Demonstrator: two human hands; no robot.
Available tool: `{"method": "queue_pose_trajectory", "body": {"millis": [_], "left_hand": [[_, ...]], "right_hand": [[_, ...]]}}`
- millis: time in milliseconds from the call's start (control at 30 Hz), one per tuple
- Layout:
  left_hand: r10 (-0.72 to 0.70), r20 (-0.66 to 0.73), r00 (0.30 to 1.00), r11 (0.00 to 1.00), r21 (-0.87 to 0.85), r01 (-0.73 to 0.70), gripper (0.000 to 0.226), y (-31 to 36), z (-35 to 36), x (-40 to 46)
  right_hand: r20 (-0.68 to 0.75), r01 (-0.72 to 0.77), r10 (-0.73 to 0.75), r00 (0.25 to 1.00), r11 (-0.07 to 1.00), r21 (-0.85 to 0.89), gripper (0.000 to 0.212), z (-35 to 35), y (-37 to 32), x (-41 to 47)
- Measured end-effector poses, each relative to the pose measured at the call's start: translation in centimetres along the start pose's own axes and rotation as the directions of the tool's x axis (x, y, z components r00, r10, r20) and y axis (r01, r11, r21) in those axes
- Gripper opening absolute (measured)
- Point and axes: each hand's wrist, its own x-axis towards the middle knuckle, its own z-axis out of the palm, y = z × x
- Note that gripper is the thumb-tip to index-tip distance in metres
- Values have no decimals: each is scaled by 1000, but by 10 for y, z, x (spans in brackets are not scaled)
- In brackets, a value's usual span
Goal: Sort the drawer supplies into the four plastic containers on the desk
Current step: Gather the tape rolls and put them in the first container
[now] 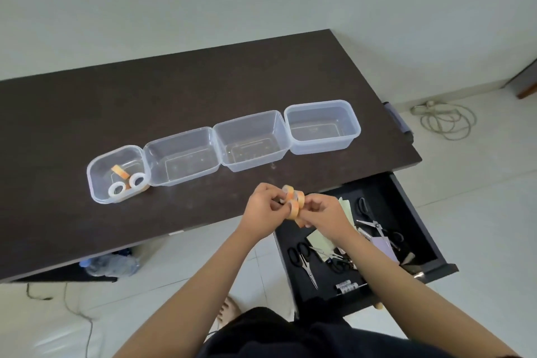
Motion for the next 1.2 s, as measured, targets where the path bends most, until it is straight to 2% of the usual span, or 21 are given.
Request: {"method": "queue_pose_trajectory", "body": {"millis": [100, 333, 533, 733, 833, 1000, 1200], "left_hand": [[30, -47, 998, 999, -12, -30, 13, 4, -24, 5], [13, -278, 960, 1000, 28, -5, 12, -17, -119, 0], [-21, -438, 899, 990, 119, 81, 18, -54, -206, -6], [-132, -534, 835, 975, 80, 205, 16, -90, -274, -12], [-160, -528, 834, 959, 116, 257, 21, -105, -290, -16], [-174, -474, 863, 929, 212, 304, 25, -132, -298, -16], [-133, -424, 896, 896, 334, 291, 38, -153, -295, -18]], "right_hand": [[-12, 47, -47, 999, 998, -52, 7, 11, -21, 8], [17, 170, -170, 985, 975, -145, 7, 77, -71, 39], [101, 248, -229, 968, 935, -253, 8, 163, -100, 75], [174, 269, -229, 958, 927, -262, 3, 242, -122, 107], [220, 290, -226, 949, 900, -325, 9, 272, -123, 120], [258, 259, -151, 954, 849, -460, 5, 307, -116, 134], [347, 252, -43, 937, 770, -587, 36, 322, -114, 139]]}}
